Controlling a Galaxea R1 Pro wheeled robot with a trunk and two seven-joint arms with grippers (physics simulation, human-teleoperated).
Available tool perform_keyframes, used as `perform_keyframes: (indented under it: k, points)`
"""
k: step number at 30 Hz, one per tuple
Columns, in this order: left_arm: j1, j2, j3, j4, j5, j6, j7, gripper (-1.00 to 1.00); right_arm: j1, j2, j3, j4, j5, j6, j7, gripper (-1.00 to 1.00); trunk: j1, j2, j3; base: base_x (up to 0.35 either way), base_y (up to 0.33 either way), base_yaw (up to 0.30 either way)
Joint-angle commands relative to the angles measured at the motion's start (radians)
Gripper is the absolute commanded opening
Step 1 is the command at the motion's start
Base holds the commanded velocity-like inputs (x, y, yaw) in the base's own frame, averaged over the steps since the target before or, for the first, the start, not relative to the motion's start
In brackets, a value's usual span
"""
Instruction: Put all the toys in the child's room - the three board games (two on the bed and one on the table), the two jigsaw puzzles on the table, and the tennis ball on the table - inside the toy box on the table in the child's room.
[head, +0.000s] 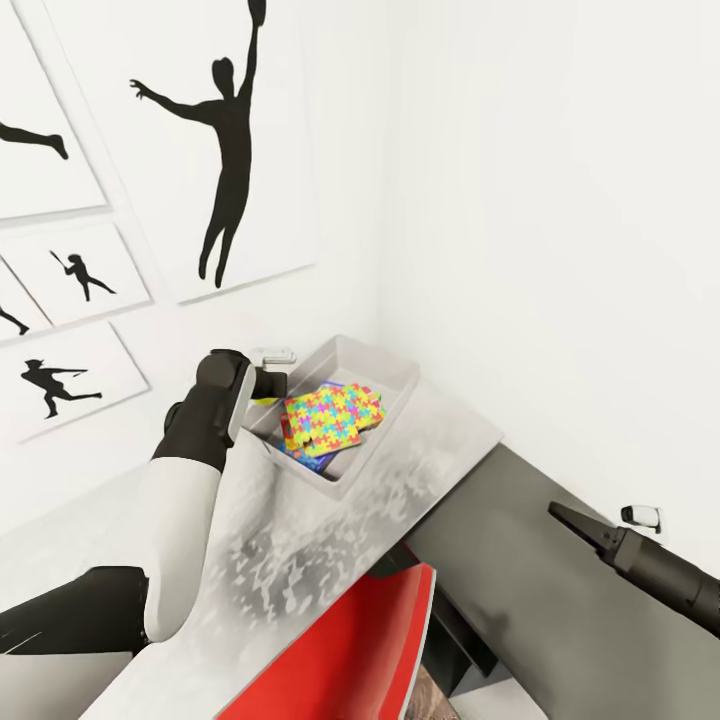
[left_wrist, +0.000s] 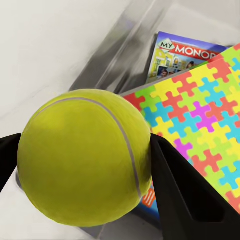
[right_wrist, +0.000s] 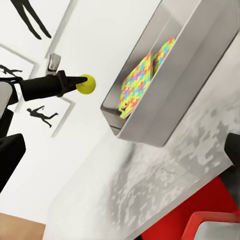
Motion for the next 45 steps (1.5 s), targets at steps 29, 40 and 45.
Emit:
perform_keyframes:
  k: [29, 40, 45]
  points:
    - [-0.001, 0.007, 0.002, -0.011, -0.016, 0.026, -0.008, -1.00, 0.000, 0.000, 0.009, 0.000, 0.000, 0.003, 0.010, 1.00, 0.000, -0.002, -0.044, 0.000, 0.000, 0.000]
    - [-0.001, 0.008, 0.002, -0.016, -0.016, 0.020, -0.008, -1.00, 0.002, 0.000, 0.009, 0.000, 0.000, 0.003, 0.013, 1.00, 0.000, -0.002, -0.044, 0.000, 0.000, 0.000]
    - [-0.001, 0.008, 0.002, -0.016, -0.015, 0.020, -0.008, -1.00, 0.002, 0.000, 0.009, 0.000, 0.000, -0.001, 0.013, 1.00, 0.000, -0.002, -0.044, 0.000, 0.000, 0.000]
